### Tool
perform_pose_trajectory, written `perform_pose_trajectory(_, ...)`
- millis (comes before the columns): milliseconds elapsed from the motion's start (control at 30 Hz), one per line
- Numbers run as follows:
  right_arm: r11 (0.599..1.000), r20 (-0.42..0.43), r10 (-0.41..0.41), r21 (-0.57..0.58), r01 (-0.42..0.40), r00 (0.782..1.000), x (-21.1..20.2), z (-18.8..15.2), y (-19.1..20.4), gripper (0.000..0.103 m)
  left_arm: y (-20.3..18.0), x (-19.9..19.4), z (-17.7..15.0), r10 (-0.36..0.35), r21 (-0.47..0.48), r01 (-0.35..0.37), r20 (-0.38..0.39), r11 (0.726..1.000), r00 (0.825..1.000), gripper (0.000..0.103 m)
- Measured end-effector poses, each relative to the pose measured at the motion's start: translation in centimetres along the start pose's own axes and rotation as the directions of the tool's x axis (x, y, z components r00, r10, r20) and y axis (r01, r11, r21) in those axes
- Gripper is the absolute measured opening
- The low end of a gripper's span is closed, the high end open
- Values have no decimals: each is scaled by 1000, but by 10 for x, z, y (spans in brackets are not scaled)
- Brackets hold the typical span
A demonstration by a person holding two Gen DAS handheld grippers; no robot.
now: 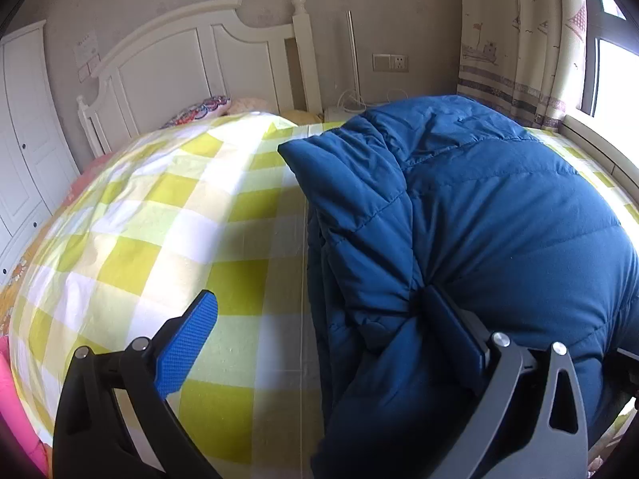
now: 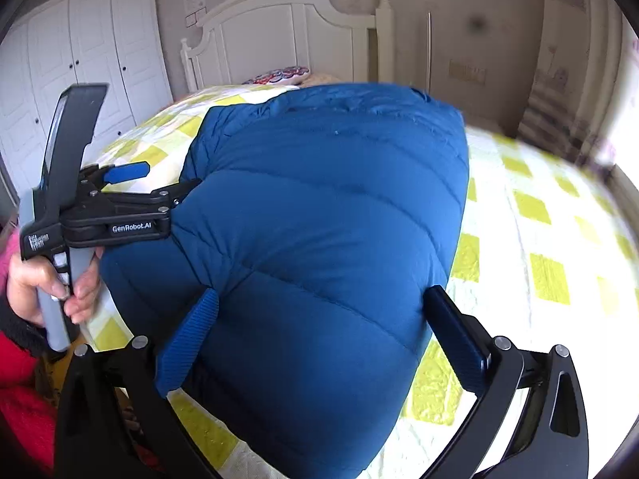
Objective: Fold large clothes
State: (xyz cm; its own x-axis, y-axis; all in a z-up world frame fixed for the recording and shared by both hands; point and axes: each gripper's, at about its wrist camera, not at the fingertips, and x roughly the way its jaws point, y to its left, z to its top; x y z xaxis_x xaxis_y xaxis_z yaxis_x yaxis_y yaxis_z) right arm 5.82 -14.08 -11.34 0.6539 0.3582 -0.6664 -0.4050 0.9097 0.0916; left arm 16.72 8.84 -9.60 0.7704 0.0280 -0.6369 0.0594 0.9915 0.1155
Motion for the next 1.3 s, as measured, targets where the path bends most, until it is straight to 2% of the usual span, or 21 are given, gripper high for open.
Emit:
perform_pose_trajectory(100, 1000, -34, 15, 5, -14, 999, -3, 5, -2, 99, 4, 0, 1, -29, -19, 29, -10, 999, 1000, 101)
perform_pose_trajectory(133, 999, -48, 40, 28, -38, 998, -6, 9, -7, 99, 8, 1, 2, -63, -32, 62, -24, 998, 998, 101)
perform_pose_trajectory(200, 987, -37, 114, 118, -109, 993, -11, 18, -32, 99, 29, 8, 7, -197, -112, 187, -79, 976, 977, 101)
perform_pose_trajectory(267, 972, -15, 112, 212, -106, 994, -14, 24, -54, 99, 51, 21, 9, -342, -220, 309, -131, 925, 931, 101)
perform_pose_trajectory(333, 948, -35, 159, 285, -142, 987, -6, 26, -75, 99, 68, 43, 8, -513, -349, 430, -191, 833, 837, 101)
perform_pose_trajectory(367, 925, -43, 223, 324, -198, 974, 2, 27, -84, 99, 72, 51, 7, -559, -382, 461, -202, 801, 804, 101)
perform_pose_trajectory(400, 903, -54, 274, 359, -238, 960, 11, 26, -91, 99, 75, 61, 4, -617, -423, 499, -209, 756, 758, 101)
perform_pose_trajectory(433, 874, -66, 339, 391, -288, 939, 23, 26, -95, 99, 78, 64, 5, -644, -428, 527, -195, 735, 740, 101)
perform_pose_trajectory(500, 847, -74, 405, 405, -344, 911, 35, 26, -95, 99, 75, 66, 6, -660, -418, 546, -200, 726, 724, 101)
perform_pose_trajectory(600, 829, -65, 430, 424, -365, 901, 46, 24, -95, 99, 72, 71, 7, -694, -432, 575, -194, 695, 694, 101)
perform_pose_trajectory(700, 839, -51, 423, 398, -370, 905, 42, 19, -94, 99, 64, 77, 8, -754, -430, 637, -192, 640, 628, 101)
perform_pose_trajectory(733, 845, -34, 418, 381, -375, 908, 39, 17, -93, 99, 61, 78, 8, -763, -419, 651, -196, 633, 616, 101)
perform_pose_trajectory(767, 852, -13, 409, 363, -377, 912, 36, 15, -89, 95, 56, 78, 8, -787, -413, 678, -199, 607, 583, 87)
perform_pose_trajectory(800, 862, 16, 395, 338, -376, 919, 31, 11, -87, 89, 56, 79, 5, -814, -437, 697, -181, 569, 552, 77)
perform_pose_trajectory(833, 872, 41, 380, 318, -373, 924, 27, 7, -75, 86, 57, 75, 4, -815, -422, 710, -149, 564, 560, 70)
perform_pose_trajectory(867, 879, 57, 367, 304, -366, 928, 24, 5, -71, 82, 58, 69, 2, -807, -386, 722, -118, 574, 578, 57)
perform_pose_trajectory(900, 892, 82, 345, 280, -354, 935, 17, 2, -66, 79, 59, 59, -2, -792, -337, 734, -63, 590, 607, 51)
perform_pose_trajectory(967, 919, 119, 300, 229, -321, 946, 5, 2, -57, 72, 59, 51, -7, -779, -331, 738, 12, 588, 627, 46)
perform_pose_trajectory(1033, 955, 174, 233, 144, -259, 957, -11, 8, -46, 68, 56, 48, -4, -773, -326, 741, 46, 587, 633, 42)
perform_pose_trajectory(1133, 977, 226, 173, 86, -196, 959, -32, 31, -55, 66, 43, 43, 18, -762, -280, 748, 83, 601, 643, 40)
perform_pose_trajectory(1300, 986, 272, 126, 71, -150, 954, -43, 84, -105, 66, 12, 56, 86, -766, -238, 772, 136, 590, 628, 41)
